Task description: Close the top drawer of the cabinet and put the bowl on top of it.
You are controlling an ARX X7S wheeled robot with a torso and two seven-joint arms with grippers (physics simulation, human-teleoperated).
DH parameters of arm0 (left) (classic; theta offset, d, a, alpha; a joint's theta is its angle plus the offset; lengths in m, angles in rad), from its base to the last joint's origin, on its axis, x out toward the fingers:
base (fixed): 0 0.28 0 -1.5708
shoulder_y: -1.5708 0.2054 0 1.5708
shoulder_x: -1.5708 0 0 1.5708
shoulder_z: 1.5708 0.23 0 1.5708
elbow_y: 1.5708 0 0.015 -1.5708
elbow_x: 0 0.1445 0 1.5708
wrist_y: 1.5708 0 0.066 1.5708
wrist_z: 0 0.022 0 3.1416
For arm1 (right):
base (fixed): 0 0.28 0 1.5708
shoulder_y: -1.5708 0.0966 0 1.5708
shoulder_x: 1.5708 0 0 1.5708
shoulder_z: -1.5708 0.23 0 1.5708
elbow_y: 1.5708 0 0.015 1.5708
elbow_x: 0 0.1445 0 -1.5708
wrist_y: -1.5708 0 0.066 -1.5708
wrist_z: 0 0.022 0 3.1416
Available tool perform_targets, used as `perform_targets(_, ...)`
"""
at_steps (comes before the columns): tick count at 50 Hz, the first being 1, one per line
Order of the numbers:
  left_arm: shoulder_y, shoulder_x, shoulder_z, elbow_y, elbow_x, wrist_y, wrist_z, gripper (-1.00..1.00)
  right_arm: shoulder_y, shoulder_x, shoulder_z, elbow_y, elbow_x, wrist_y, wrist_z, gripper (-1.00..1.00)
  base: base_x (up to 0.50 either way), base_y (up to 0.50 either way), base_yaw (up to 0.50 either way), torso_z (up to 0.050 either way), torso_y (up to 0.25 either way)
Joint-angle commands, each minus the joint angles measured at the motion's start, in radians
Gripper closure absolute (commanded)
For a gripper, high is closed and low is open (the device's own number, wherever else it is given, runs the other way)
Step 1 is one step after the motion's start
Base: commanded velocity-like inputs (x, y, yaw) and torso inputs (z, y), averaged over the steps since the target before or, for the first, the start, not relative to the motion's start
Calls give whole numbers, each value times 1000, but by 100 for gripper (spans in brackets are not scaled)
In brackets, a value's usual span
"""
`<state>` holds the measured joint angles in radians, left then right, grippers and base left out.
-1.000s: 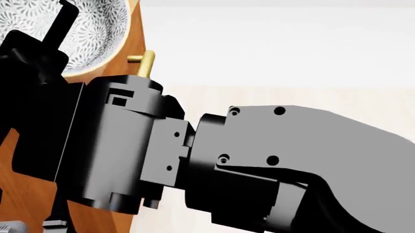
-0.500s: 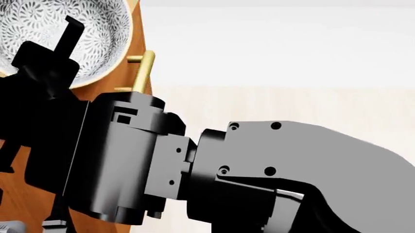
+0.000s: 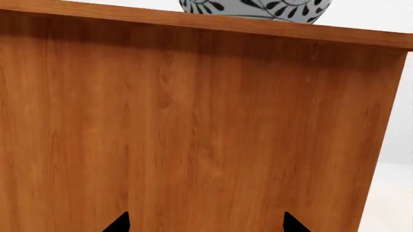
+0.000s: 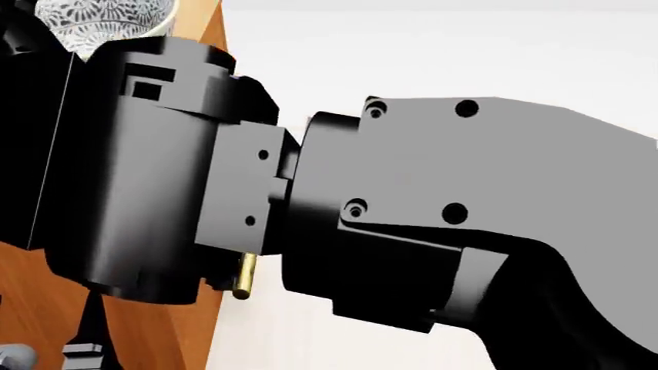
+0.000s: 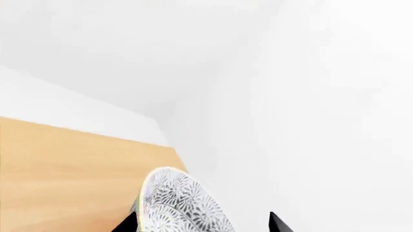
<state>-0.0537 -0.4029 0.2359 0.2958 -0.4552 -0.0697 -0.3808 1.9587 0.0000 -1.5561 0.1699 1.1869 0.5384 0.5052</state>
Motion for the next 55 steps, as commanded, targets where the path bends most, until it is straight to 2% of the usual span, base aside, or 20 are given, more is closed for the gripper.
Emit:
perform_targets(1,2,-7,3,19,-5,-8,-4,-100,210,0,-1,81,74,-21,12,-100,0,0,0,0,0)
perform_targets(16,7,-15,1,36,-10,-8,-8,-100,348,0,3,437,-11,12,-87,-100,0,0,0,0,0)
perform_targets(20,7,-19,0,49,-11,-12,-12,-100,369,46,-9,464,-37,39,-92,-100,0,0,0,0,0)
perform_targets(39,13,-25,5,79,-17,-8,-13,-100,348,478,47,53,-27,299,108,-100,0,0,0,0,0)
perform_targets(41,13,-25,5,79,-17,-8,-13,-100,346,479,51,51,-28,302,109,-100,0,0,0,0,0)
perform_targets(43,18,-27,7,84,-11,-5,-15,-100,324,572,61,-34,1,319,155,-100,0,0,0,0,0)
perform_targets(55,21,-27,12,91,-6,-3,-20,-100,229,816,73,-302,82,346,285,-100,0,0,0,0,0)
